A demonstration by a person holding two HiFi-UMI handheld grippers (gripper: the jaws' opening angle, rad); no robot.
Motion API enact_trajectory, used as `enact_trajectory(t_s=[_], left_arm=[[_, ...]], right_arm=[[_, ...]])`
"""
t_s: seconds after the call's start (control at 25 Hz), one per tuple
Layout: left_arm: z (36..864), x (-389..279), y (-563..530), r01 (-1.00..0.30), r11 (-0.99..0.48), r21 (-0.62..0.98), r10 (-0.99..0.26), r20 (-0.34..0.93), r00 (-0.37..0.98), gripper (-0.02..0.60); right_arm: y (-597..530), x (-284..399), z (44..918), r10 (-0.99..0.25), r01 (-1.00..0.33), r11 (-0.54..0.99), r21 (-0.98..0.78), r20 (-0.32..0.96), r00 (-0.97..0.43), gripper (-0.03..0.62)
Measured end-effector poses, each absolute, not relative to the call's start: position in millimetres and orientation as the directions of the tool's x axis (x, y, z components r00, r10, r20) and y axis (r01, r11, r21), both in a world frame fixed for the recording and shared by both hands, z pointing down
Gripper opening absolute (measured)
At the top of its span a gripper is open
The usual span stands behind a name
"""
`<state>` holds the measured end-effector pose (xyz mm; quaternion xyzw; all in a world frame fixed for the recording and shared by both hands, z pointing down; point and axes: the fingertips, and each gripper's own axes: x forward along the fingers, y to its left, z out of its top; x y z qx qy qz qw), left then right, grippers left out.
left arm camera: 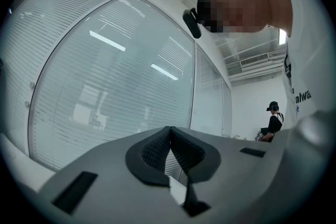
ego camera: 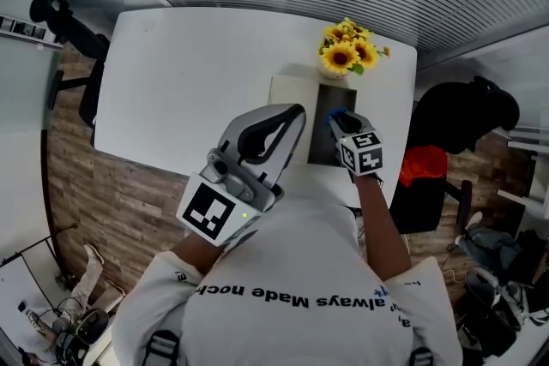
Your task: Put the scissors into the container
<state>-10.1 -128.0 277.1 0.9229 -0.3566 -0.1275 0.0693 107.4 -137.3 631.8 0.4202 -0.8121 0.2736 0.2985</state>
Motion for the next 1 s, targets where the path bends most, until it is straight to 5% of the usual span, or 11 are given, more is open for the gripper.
enact_trajectory(t_s=[1.0], left_arm=[[287, -17, -136, -0.645, -0.726, 0.239, -0.685, -0.173, 0.707, 0.02]], right_arm=[[-149, 106, 675, -0.443, -0.88, 0.387, -0.276, 0.781, -0.44, 0.092]])
